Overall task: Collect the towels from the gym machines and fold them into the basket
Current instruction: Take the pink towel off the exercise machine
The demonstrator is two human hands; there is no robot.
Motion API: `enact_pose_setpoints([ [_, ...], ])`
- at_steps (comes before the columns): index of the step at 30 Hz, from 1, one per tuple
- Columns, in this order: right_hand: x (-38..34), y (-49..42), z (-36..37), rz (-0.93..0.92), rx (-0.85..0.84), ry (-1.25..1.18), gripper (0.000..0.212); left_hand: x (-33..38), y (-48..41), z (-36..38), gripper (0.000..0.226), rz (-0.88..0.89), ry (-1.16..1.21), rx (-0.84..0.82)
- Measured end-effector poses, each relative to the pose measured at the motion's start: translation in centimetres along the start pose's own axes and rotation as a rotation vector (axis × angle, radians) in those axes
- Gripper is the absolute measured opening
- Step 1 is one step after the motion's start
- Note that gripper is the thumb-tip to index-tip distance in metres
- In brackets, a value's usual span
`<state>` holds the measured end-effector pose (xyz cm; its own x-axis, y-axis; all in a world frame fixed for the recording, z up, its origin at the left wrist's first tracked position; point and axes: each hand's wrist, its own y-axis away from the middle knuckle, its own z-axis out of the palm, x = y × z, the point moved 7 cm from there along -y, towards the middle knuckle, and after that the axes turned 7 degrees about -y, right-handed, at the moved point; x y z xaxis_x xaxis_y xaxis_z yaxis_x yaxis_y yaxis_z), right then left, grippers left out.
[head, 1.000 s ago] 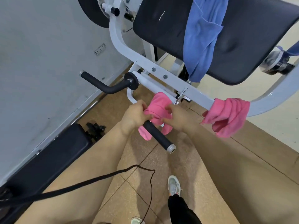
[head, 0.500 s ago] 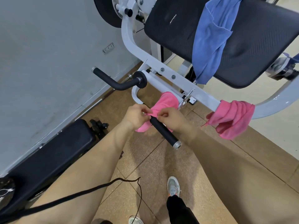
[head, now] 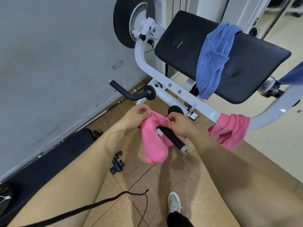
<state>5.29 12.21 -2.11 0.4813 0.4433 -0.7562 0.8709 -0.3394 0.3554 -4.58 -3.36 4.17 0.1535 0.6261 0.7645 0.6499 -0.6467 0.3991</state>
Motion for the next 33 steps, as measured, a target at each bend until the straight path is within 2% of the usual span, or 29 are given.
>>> enact_pose_setpoints([
  [4, -4.2, 1.6, -0.5, -0.027, -0.030, -0.130, 0.013, -2.0, 3.3, -1.0, 0.015, -0.140, 0.169, -0.110],
  [6, -6.6, 2.2, 0.0, -0.042, -0.038, -0.119, 0.015, -2.9, 5.3, -1.6, 0.014, -0.189, 0.259, -0.147],
  [8, -9.4, 2.8, 1.4, -0.074, -0.090, -0.080, 0.017, -4.3, 7.5, -2.6, 0.026, -0.253, 0.396, -0.142],
  [10, -12.5, 3.6, 3.2, -0.118, -0.142, -0.056, 0.021, -6.4, 9.4, -4.2, 0.049, -0.306, 0.521, -0.105],
  [12, -15.7, 4.5, 5.3, -0.163, -0.174, 0.018, 0.022, -8.6, 11.5, -6.2, 0.057, -0.316, 0.569, -0.051],
  [17, -22.9, 6.8, 12.5, -0.308, -0.267, 0.165, 0.021, -13.2, 19.2, -12.1, 0.024, -0.237, 0.232, 0.072],
  [20, -26.5, 9.1, 17.4, -0.372, -0.353, 0.222, 0.022, -16.0, 24.5, -16.3, 0.010, -0.226, 0.175, 0.222],
  [23, -29.2, 11.4, 22.8, -0.359, -0.438, 0.228, 0.018, -19.0, 29.7, -19.7, 0.014, -0.204, 0.141, 0.373],
  [27, -33.6, 14.2, 29.3, -0.469, -0.406, 0.258, 0.003, -23.8, 36.1, -22.8, 0.013, -0.187, 0.078, 0.479],
  [30, -37.1, 16.4, 34.2, -0.597, -0.416, 0.370, 0.019, -27.7, 40.7, -25.0, 0.018, -0.213, 0.033, 0.564],
  [33, -39.9, 17.9, 38.8, -0.667, -0.403, 0.469, 0.027, -31.9, 44.9, -26.7, 0.020, -0.275, -0.030, 0.613],
])
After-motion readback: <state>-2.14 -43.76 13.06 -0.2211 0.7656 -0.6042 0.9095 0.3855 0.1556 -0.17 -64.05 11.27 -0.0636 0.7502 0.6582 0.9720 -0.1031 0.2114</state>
